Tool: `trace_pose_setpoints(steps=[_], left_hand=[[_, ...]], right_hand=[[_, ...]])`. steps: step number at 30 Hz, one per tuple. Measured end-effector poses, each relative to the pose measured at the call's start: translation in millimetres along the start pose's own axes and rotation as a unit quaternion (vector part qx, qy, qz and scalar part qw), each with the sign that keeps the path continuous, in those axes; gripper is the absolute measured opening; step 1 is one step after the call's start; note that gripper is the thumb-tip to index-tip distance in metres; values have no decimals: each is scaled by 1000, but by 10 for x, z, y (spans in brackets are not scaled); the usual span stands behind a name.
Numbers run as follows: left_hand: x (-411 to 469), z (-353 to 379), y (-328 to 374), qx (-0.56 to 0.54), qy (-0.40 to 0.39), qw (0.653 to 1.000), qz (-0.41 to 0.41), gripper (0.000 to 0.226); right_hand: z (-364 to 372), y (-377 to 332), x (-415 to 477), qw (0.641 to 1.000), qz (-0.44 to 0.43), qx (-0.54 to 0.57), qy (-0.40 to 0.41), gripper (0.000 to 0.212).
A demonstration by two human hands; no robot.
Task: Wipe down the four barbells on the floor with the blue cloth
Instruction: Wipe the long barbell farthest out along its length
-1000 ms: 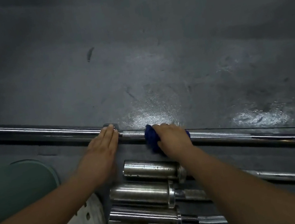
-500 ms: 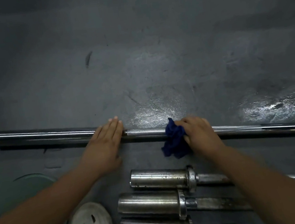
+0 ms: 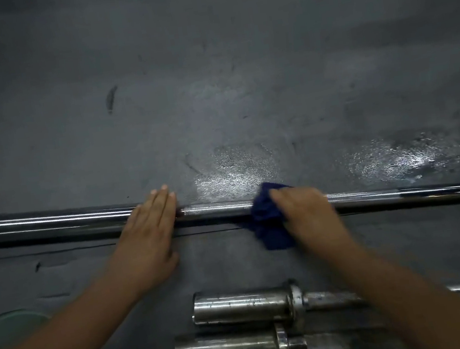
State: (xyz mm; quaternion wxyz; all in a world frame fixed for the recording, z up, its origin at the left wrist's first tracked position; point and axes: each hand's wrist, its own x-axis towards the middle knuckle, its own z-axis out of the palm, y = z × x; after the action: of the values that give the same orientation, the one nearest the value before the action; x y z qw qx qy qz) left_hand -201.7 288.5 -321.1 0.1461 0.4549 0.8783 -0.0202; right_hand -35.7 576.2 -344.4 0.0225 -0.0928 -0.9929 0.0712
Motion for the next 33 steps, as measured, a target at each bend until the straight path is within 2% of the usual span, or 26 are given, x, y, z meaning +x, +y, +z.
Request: trace_pose_setpoints(steps=[2, 4, 5, 9, 11, 13, 15, 17, 20, 23, 29, 33], left_hand=[[-8, -2, 9, -1, 1, 1000, 0, 105], [-6, -4, 39, -1, -6, 1000, -10, 107], [-3, -6, 61, -2, -10, 1000, -19, 108], [-9, -4, 125, -11, -12, 999, -39, 112], [-35, -8, 90, -7, -7, 1000, -28, 110], [-76, -21, 48, -9, 4, 1000, -16, 107], [-124, -26, 34, -8, 10, 1000, -6, 106], [-164, -23, 58, -9, 18, 1000, -7, 104], [-141, -36, 173, 0, 27, 1000, -13, 99], [-68, -46, 300, 28, 23, 999, 6, 96], [-195, -63, 347, 60, 12, 998, 20, 85], [-401, -63, 415, 45, 8, 999, 12, 77]], right_hand=[[-118, 291, -213, 997, 51, -35, -48, 54], [-77, 44, -107, 984, 147, -65, -71, 37], [-28, -213, 29, 982, 158, -69, -77, 33], [162, -1078, 440, 994, 63, 14, -83, 45], [119, -946, 400, 996, 31, 48, -64, 50], [45, -479, 147, 998, 19, 44, -37, 44], [-62, 140, -158, 999, 40, 2, -34, 41], [-164, 478, -352, 993, 75, -22, -90, 46], [-135, 117, -202, 985, 117, -28, -124, 49], [-128, -350, -12, 992, 80, 38, -94, 43], [-231, -359, -95, 984, 102, 118, -90, 35], [-345, -470, -311, 982, 92, 158, -50, 34]])
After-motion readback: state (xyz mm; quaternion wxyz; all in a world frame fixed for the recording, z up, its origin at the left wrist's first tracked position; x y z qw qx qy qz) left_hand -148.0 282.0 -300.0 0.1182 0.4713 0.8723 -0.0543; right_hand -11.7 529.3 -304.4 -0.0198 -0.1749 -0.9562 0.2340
